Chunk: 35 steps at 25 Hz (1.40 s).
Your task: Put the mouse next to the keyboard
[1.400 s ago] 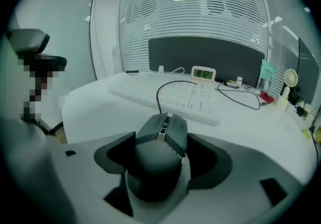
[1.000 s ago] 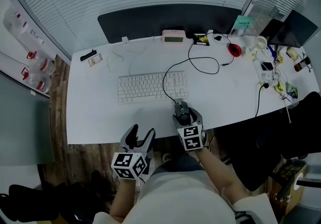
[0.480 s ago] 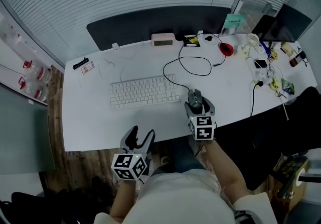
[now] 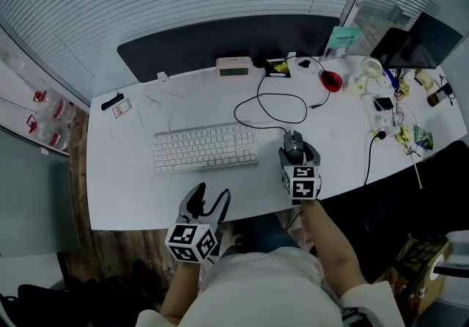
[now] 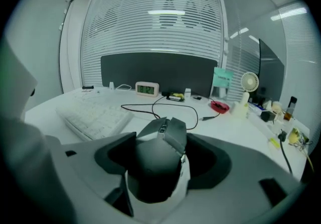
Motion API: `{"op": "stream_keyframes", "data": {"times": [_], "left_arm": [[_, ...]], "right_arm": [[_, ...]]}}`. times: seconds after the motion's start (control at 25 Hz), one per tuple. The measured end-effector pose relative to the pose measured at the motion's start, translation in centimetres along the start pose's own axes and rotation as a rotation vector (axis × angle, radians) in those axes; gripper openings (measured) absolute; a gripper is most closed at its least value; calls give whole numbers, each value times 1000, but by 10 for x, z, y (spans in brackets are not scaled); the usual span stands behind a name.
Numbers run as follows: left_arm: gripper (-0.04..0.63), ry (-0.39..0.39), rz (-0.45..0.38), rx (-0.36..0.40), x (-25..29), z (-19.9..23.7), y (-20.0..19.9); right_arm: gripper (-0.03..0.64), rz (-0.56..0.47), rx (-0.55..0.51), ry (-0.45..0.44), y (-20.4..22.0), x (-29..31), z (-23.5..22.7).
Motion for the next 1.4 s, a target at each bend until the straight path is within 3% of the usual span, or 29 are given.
{"op": "stream_keyframes", "data": {"times": [0.92, 1.4], "left_arm": [[291, -2, 17, 7, 35, 6, -7], [291, 5, 9, 15, 23, 3, -10]], "right_arm": [[314, 137, 63, -22, 15, 58, -19], [355, 89, 52, -35, 12, 36, -8]]}}
Point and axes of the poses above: the fingertips, and each gripper's own axes: x forward along the fingers, z to its left, y out of its underside, the point moved 6 cm from there along -x, backward along the fingers, and after that the axes turned 11 degrees about x, right-handed, at the moved point
